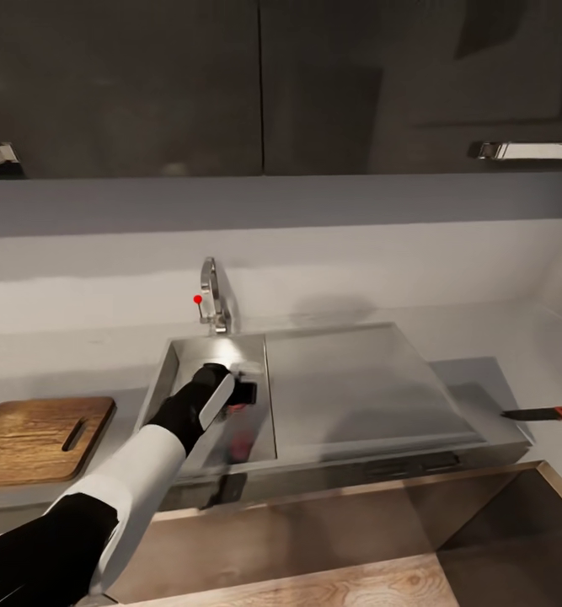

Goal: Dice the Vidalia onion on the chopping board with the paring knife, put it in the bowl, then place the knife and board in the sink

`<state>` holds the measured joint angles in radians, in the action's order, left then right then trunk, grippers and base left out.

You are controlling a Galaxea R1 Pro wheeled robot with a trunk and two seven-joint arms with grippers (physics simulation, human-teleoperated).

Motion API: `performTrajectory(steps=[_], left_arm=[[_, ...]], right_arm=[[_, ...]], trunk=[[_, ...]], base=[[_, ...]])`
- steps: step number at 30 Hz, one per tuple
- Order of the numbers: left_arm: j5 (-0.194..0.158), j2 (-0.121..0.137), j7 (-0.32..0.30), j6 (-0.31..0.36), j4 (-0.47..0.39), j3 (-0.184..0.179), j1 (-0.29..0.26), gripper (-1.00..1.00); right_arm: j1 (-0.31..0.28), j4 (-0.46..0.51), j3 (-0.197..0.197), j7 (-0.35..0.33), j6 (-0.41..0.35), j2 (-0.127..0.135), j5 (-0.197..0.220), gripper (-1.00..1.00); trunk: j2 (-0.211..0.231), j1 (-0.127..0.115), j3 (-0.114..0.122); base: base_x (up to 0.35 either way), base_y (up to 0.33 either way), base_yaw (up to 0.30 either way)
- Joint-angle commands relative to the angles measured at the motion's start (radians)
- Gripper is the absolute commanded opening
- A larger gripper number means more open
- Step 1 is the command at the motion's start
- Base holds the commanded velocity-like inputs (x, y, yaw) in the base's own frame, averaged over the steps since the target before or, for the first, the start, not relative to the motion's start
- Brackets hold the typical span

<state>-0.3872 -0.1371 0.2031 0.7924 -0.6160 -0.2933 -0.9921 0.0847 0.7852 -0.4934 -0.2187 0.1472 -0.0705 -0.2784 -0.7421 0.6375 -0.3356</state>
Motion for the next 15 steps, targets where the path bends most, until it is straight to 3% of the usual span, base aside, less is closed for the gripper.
performTrajectory(steps=[1,7,10,13,15], left_arm=[[-0.010,0.002,0.010,0.003,-0.020,-0.004,-0.001,-1.00],[-0.009,0.016,0.010,0.009,-0.214,-0.002,0.043,-1.00],[-0.009,0.036,0.010,0.042,-0.369,-0.001,0.094,-1.00],[-0.007,0.063,0.010,0.175,-0.612,0.001,0.173,-1.00],[-0.007,0.080,0.010,0.203,-0.734,0.003,0.221,-1.00]], right_arm=[[0.000,0.002,-0.007,-0.008,0.003,-0.002,-0.010,1.00],[0.000,0.002,-0.007,-0.008,0.003,-0.001,-0.010,1.00],[0.000,0.002,-0.007,-0.008,0.003,-0.001,-0.010,1.00],[0.000,0.002,-0.007,-0.008,0.003,-0.001,-0.010,1.00],[0.000,0.002,-0.007,-0.008,0.004,-0.001,-0.010,1.00]], trunk=[[-0.001,0.000,0.000],[-0.001,0.000,0.010],[-0.001,0.000,0.015],[-0.001,0.000,0.020],[-0.001,0.000,0.023]], base=[[0.000,0.000,0.000],[0.000,0.000,0.000],[0.000,0.000,0.000],[0.000,0.000,0.000],[0.000,0.000,0.000]])
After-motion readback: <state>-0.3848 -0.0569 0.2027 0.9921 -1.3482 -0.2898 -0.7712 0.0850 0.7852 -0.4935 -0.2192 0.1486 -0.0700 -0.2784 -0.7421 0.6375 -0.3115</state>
